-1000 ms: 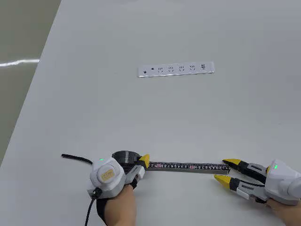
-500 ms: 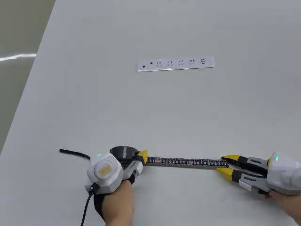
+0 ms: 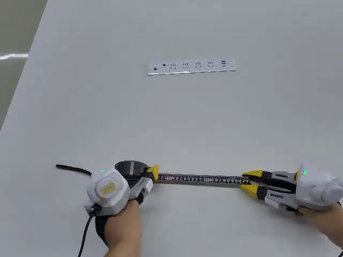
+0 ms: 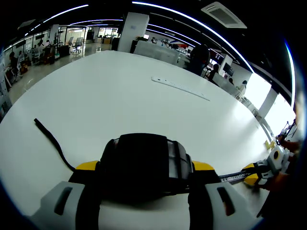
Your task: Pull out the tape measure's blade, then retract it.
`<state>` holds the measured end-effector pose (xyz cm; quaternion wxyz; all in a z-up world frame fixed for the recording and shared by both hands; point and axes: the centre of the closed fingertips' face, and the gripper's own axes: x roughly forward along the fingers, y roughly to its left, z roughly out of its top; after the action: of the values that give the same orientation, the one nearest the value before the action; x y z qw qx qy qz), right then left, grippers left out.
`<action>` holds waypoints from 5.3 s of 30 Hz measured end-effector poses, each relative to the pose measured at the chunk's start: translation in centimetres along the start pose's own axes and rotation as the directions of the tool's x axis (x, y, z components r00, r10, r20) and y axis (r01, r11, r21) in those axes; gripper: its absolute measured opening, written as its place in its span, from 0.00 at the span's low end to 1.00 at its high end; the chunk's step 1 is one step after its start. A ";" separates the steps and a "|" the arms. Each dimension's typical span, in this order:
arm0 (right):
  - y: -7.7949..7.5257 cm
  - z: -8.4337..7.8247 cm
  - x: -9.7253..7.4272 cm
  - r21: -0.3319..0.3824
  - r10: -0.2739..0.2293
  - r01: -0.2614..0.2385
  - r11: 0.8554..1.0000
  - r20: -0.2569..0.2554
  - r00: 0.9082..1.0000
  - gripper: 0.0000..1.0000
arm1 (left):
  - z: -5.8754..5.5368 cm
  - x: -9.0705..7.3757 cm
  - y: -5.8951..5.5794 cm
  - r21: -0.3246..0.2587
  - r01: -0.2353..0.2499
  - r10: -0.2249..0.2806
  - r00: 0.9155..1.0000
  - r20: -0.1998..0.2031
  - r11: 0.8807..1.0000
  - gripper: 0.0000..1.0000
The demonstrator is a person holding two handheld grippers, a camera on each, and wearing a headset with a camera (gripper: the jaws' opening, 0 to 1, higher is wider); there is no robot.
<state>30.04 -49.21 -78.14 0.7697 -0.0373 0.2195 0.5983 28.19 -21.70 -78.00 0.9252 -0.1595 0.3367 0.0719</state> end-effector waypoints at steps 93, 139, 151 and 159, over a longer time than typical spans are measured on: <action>3.8 3.0 9.4 -0.060 0.142 -0.143 0.988 -0.018 0.990 0.14 | -0.1 0.0 0.1 -0.011 -0.004 0.004 1.000 -0.027 1.000 0.71; 5.3 4.0 13.1 -0.067 0.189 -0.191 0.979 -0.027 0.982 0.14 | -0.1 0.0 0.1 -0.018 -0.004 0.003 1.000 -0.029 1.000 0.71; 5.9 4.4 14.5 -0.068 0.201 -0.202 0.977 -0.026 0.979 0.14 | -0.2 0.0 0.1 -0.017 -0.005 0.004 1.000 -0.030 1.000 0.71; 6.2 4.6 15.0 -0.069 0.209 -0.210 0.975 -0.026 0.978 0.14 | -0.1 0.0 0.1 -0.018 -0.005 0.004 1.000 -0.030 1.000 0.71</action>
<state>28.43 -32.39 -78.44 0.6984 -0.0469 0.2078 0.6832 28.09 -21.66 -78.13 0.9184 -0.1681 0.3503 0.0746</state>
